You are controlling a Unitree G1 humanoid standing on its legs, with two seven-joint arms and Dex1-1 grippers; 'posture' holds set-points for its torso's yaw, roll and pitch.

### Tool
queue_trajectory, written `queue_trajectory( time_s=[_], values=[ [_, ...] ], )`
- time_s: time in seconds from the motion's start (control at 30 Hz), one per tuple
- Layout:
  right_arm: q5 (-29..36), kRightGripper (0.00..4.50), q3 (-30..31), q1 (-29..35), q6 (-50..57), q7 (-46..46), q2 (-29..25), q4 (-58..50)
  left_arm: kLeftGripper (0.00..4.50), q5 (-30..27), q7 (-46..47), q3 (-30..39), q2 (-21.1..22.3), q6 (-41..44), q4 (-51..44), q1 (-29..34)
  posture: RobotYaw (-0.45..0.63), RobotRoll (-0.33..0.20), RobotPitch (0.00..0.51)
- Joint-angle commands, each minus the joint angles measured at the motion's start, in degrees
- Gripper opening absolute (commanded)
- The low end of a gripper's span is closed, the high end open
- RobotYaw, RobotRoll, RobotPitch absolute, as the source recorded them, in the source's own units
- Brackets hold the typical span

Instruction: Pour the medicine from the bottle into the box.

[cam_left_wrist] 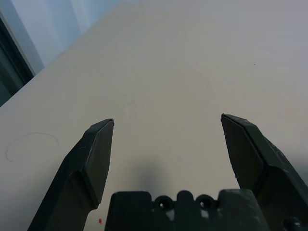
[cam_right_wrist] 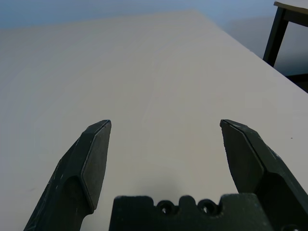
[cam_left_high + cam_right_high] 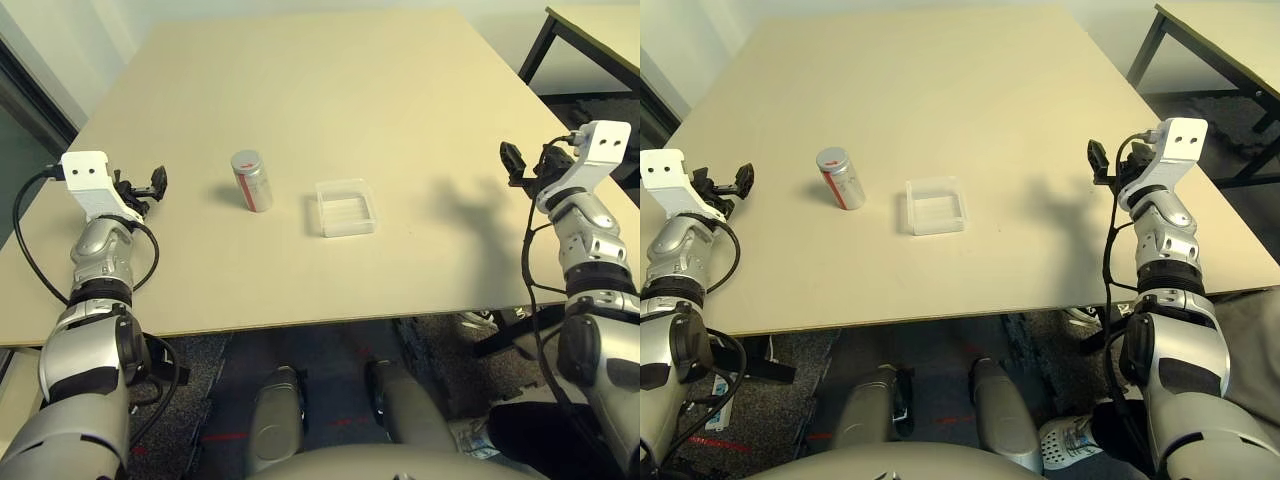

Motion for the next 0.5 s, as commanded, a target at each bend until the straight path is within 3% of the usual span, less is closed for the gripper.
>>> queue_trajectory(
  time_s=[0.03,0.27,0.5],
  values=[
    [0.3,4.50,0.2,0.7,0.4,0.2,0.2,-1.1,4.47,0.5,0.4,0.1,1.1,-0.2,0.4,0.3,-0.10,0.000,0.138],
    [0.4,4.50,-0.1,0.1,0.0,0.8,-0.8,-1.2,4.47,0.9,-0.9,-0.9,0.3,0.1,0.8,-2.6,-0.11,0.000,0.127],
    [0.8,4.50,1.1,-0.1,4.8,3.7,-1.7,-5.4,4.47,0.2,-11.8,-3.5,0.3,2.1,-5.2,-1.8,-0.10,0.000,0.130]
  ],
)
